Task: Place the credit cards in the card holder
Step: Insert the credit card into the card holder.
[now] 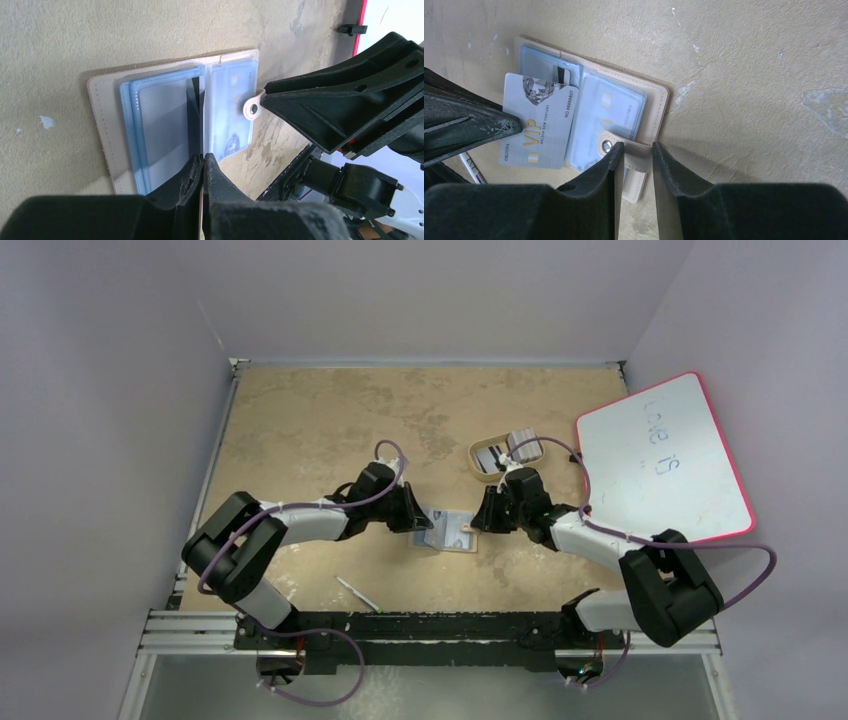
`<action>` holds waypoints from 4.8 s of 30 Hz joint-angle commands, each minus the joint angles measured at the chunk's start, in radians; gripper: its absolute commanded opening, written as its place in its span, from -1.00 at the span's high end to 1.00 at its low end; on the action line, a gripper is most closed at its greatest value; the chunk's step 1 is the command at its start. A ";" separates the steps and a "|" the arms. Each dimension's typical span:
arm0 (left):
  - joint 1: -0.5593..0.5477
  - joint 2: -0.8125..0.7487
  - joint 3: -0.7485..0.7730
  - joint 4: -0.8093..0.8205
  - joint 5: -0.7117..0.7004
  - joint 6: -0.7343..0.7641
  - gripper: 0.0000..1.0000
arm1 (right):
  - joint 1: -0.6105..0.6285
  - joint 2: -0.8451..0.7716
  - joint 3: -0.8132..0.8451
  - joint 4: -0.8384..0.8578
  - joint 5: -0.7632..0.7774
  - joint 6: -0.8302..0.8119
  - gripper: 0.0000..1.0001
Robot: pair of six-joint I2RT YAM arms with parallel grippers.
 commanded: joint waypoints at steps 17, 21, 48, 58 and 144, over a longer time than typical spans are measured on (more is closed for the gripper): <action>-0.003 0.010 0.050 0.055 0.015 0.057 1.00 | 0.005 -0.014 -0.003 0.028 0.008 0.006 0.40; -0.002 0.030 0.051 0.060 0.020 0.065 1.00 | 0.004 -0.015 -0.002 0.025 0.009 0.005 0.40; -0.003 0.126 -0.023 0.243 0.042 -0.080 1.00 | 0.004 0.016 -0.013 0.040 0.023 0.005 0.43; -0.019 0.136 -0.047 0.288 -0.039 -0.100 1.00 | 0.005 0.016 -0.029 0.070 0.022 0.028 0.43; -0.148 -0.012 0.237 -0.416 -0.512 -0.013 -0.06 | 0.005 -0.142 -0.097 0.128 -0.045 0.138 0.16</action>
